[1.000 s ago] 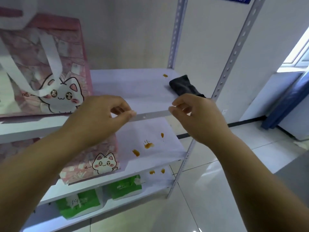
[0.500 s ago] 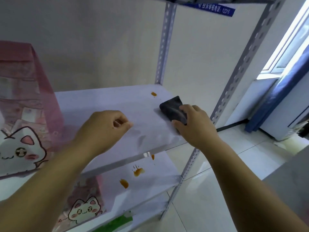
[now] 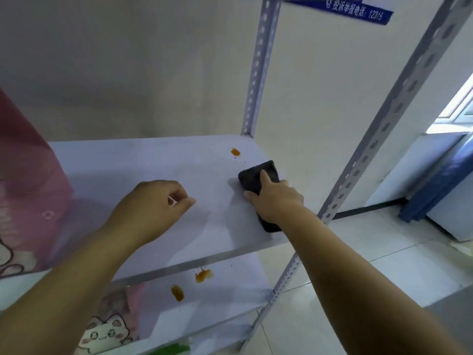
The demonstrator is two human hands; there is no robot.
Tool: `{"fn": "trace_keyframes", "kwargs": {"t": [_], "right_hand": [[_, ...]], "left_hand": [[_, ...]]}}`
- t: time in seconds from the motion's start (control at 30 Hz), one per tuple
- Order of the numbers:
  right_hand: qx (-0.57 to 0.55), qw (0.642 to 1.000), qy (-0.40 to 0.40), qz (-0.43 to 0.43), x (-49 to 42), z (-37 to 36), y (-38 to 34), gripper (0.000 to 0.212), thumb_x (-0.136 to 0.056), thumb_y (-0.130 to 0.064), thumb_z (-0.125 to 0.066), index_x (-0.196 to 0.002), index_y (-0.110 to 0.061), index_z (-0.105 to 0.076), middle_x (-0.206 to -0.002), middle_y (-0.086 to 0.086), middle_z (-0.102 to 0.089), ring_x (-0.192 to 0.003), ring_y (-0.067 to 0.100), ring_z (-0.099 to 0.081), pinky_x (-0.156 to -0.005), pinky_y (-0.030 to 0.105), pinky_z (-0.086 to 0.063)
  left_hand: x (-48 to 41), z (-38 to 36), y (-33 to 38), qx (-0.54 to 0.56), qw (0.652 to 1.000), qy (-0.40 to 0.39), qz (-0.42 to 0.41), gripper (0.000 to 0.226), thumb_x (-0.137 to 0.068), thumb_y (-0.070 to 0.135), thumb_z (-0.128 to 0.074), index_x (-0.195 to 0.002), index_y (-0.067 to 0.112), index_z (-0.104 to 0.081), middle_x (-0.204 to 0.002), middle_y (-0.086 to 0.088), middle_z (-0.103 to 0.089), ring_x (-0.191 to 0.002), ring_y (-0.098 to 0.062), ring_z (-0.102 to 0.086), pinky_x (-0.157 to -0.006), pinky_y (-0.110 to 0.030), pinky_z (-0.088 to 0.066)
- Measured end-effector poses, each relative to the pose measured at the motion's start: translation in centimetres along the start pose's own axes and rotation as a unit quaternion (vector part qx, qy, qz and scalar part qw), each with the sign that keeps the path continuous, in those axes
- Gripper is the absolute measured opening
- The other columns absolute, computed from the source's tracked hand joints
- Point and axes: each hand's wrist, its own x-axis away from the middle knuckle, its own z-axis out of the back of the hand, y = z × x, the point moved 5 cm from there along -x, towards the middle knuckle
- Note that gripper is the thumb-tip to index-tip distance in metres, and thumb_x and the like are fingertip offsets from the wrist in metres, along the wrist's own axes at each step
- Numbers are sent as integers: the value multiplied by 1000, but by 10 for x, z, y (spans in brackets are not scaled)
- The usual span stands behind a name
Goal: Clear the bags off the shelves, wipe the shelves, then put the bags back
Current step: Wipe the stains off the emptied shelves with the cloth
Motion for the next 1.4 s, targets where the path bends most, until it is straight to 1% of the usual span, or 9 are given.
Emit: {"fn": "trace_keyframes", "kwargs": {"t": [0.13,0.27,0.37,0.47,0.67,0.9,1.07,1.17,1.4], "right_hand": [[54,998,24,30,0,1,-2,63,-93,-48,-40,-146,-30,-12,-130,19,-37,-114,39,-41,-90,46,-36],[22,994,20,104,8,6,-5,47,-93,-32,-46,-136,-24,-29,-117,15,-40,-99,38,-49,-83,45,-44],[-8,985,37,166,19,13,-3,45,-94,-36,-45,-135,-28,-32,-117,12,-42,-96,35,-51,-82,43,-46],[-43,970,97,218,39,27,0,48,-93,-39,-47,-137,-32,-31,-116,10,-46,-93,34,-54,-77,39,-47],[-72,944,181,266,89,71,3,50,-90,-45,-49,-136,-37,-33,-114,4,-49,-88,28,-56,-74,38,-51],[-85,914,287,275,155,130,3,50,-89,-45,-51,-136,-37,-36,-109,1,-51,-83,23,-56,-72,33,-52],[-101,885,363,275,200,165,8,50,-86,-45,-55,-133,-38,-40,-107,-3,-51,-78,19,-54,-65,29,-47],[-120,864,404,276,223,186,16,51,-84,-46,-54,-133,-38,-41,-105,-4,-50,-79,19,-54,-67,30,-48],[-157,823,479,262,241,236,35,50,-83,-42,-58,-131,-36,-45,-102,-6,-46,-83,19,-53,-70,32,-46]], "left_hand": [[8,-7,6,-15,1000,15,24,17,-83,48,-59,-80,32,-65,-81,18,-62,-79,-4,-58,-71,-30,-50],[18,-11,18,-33,999,32,28,14,-84,48,-58,-79,35,-62,-79,19,-59,-77,-2,-57,-69,-29,-50],[26,-8,25,-50,998,42,23,14,-85,48,-56,-79,36,-60,-80,20,-59,-78,-1,-57,-70,-29,-50],[36,-1,34,-65,996,50,16,15,-85,49,-55,-80,36,-61,-82,19,-59,-80,-2,-57,-71,-30,-51],[52,36,60,-110,991,65,-30,19,-85,52,-51,-83,36,-61,-90,19,-59,-84,-3,-56,-73,-31,-51],[80,99,102,-142,975,113,-129,25,-84,55,-47,-91,35,-62,-93,20,-58,-85,-6,-56,-74,-29,-48],[105,142,128,-156,954,168,-194,23,-85,52,-49,-90,34,-62,-88,22,-54,-69,-3,-50,-62,-19,-37],[112,163,148,-144,940,197,-239,31,-85,51,-45,-87,27,-65,-89,14,-63,-79,-11,-58,-70,-29,-45],[113,200,195,-157,891,293,-309,29,-78,40,-53,-87,18,-69,-86,5,-69,-76,-23,-65,-65,-37,-53]]}}
